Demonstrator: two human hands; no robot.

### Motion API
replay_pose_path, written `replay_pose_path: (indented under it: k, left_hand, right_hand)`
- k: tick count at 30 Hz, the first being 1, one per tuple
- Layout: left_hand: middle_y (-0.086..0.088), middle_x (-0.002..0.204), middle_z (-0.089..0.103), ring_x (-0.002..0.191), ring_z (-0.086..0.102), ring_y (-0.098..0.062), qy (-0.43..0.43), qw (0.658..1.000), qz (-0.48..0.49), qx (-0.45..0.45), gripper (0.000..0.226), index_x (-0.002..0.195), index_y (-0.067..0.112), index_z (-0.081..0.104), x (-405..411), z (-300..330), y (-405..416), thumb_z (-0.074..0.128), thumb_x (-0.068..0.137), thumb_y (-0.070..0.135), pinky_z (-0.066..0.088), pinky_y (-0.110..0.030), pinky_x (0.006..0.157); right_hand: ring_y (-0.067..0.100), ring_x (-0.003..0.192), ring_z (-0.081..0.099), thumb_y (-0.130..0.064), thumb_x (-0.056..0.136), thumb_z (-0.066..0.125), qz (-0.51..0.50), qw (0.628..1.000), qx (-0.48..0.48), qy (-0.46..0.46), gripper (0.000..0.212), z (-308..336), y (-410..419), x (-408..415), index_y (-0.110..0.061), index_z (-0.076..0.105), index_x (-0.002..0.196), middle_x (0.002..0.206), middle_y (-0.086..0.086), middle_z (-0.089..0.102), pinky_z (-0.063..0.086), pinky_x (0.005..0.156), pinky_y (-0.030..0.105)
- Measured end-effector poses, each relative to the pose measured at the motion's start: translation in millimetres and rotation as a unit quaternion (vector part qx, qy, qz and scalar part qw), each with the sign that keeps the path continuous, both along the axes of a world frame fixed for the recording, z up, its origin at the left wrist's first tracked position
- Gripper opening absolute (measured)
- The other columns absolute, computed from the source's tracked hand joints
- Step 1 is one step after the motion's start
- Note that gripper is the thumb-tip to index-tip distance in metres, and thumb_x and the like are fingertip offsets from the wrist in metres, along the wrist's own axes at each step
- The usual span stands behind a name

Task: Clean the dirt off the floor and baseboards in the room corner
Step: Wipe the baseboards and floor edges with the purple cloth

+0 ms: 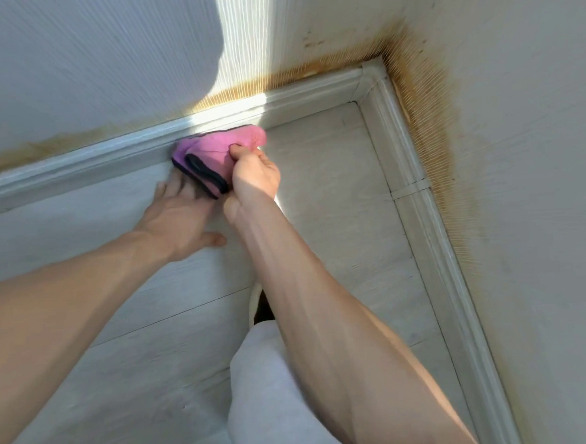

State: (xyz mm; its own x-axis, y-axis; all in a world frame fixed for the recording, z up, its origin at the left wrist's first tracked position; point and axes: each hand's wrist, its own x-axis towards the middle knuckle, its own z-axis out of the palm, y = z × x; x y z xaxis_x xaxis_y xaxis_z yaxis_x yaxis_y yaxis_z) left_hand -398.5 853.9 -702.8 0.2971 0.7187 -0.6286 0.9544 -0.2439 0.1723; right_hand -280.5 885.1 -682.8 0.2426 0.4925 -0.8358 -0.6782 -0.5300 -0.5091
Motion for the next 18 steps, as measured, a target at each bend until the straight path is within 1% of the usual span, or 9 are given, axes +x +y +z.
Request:
replay_pose_path:
  k: [2, 3, 6, 8, 10, 12, 13, 15, 18]
  left_hand:
    - [-0.004, 0.168, -0.028, 0.154, -0.024, -0.035, -0.003, 1.0, -0.003, -0.004, 0.112, 0.164, 0.032, -0.002, -3, -5, -1, 0.073, 0.085, 0.06, 0.005, -0.056, 0.126]
    - [-0.001, 0.165, -0.036, 0.153, -0.029, -0.033, 0.001, 1.0, 0.004, -0.01, 0.114, 0.163, 0.034, -0.009, -4, -4, -2, 0.072, 0.087, 0.058, 0.002, -0.055, 0.126]
    - [0.002, 0.162, -0.041, 0.152, -0.033, -0.029, 0.007, 1.0, 0.015, -0.018, 0.117, 0.16, 0.038, -0.019, -3, -4, -3, 0.071, 0.088, 0.057, -0.002, -0.051, 0.126]
    - [0.004, 0.161, -0.042, 0.151, -0.034, -0.027, 0.002, 1.0, 0.017, -0.019, 0.116, 0.159, 0.039, -0.02, -3, -5, -3, 0.07, 0.088, 0.058, -0.003, -0.05, 0.126]
    - [0.004, 0.161, -0.042, 0.151, -0.034, -0.027, 0.002, 1.0, 0.02, -0.02, 0.116, 0.158, 0.04, -0.021, -6, -5, -3, 0.07, 0.088, 0.058, -0.003, -0.05, 0.125]
    - [0.004, 0.161, -0.043, 0.151, -0.034, -0.027, 0.003, 1.0, 0.014, -0.019, 0.117, 0.158, 0.04, -0.022, -5, -5, -3, 0.069, 0.088, 0.059, -0.002, -0.05, 0.126]
    - [0.004, 0.161, -0.043, 0.151, -0.034, -0.027, 0.002, 1.0, 0.013, -0.017, 0.117, 0.158, 0.04, -0.021, -6, -5, -3, 0.069, 0.088, 0.059, -0.002, -0.051, 0.126]
    - [0.004, 0.161, -0.043, 0.151, -0.033, -0.027, 0.002, 1.0, 0.012, -0.025, 0.117, 0.159, 0.039, -0.02, -4, -4, -2, 0.07, 0.087, 0.059, -0.001, -0.052, 0.126]
    - [0.003, 0.161, -0.042, 0.152, -0.033, -0.029, 0.008, 1.0, 0.013, -0.027, 0.117, 0.159, 0.038, -0.02, -3, -3, -2, 0.071, 0.087, 0.058, -0.001, -0.053, 0.126]
  right_hand:
    - [0.018, 0.072, 0.065, -0.002, 0.092, 0.064, -0.023, 0.999, 0.008, -0.048, 0.008, 3, 0, 30, -0.006, 0.068, 0.097, 0.087, 0.01, 0.07, 0.06, 0.066, 0.025]
    - [0.021, 0.077, 0.069, -0.001, 0.093, 0.062, -0.037, 0.995, 0.02, -0.087, 0.015, 7, -2, 49, -0.005, 0.07, 0.105, 0.09, 0.01, 0.074, 0.062, 0.072, 0.03]
    - [0.024, 0.065, 0.072, 0.001, 0.097, 0.052, -0.032, 0.947, 0.117, -0.298, 0.02, 18, -15, 111, -0.006, 0.069, 0.106, 0.073, 0.007, 0.075, 0.063, 0.073, 0.03]
    - [0.018, 0.09, 0.072, -0.006, 0.096, 0.056, 0.093, 0.828, 0.083, -0.546, 0.033, 16, -24, 144, -0.015, 0.069, 0.126, 0.1, 0.0, 0.078, 0.051, 0.081, 0.013]
    - [0.013, 0.103, 0.069, -0.011, 0.096, 0.059, 0.234, 0.676, 0.023, -0.698, 0.044, -1, -32, 157, -0.022, 0.062, 0.139, 0.115, -0.005, 0.075, 0.046, 0.083, 0.016]
    - [0.021, 0.118, 0.064, -0.012, 0.098, 0.058, 0.369, 0.604, 0.028, -0.706, 0.049, -23, -47, 150, -0.018, 0.054, 0.146, 0.13, 0.003, 0.069, 0.055, 0.093, 0.035]
    - [0.026, 0.132, 0.055, -0.013, 0.099, 0.056, 0.43, 0.585, 0.038, -0.687, 0.053, -34, -59, 142, -0.016, 0.049, 0.151, 0.145, 0.007, 0.06, 0.051, 0.105, 0.043]
    - [0.031, 0.155, 0.023, -0.017, 0.102, 0.048, 0.5, 0.552, 0.041, -0.666, 0.061, -54, -85, 132, -0.014, 0.031, 0.161, 0.168, 0.011, 0.028, 0.024, 0.126, 0.046]
    - [0.028, 0.159, 0.004, -0.024, 0.107, 0.04, 0.499, 0.551, 0.049, -0.667, 0.062, -67, -104, 134, -0.016, 0.016, 0.165, 0.173, 0.008, 0.009, 0.007, 0.13, 0.044]
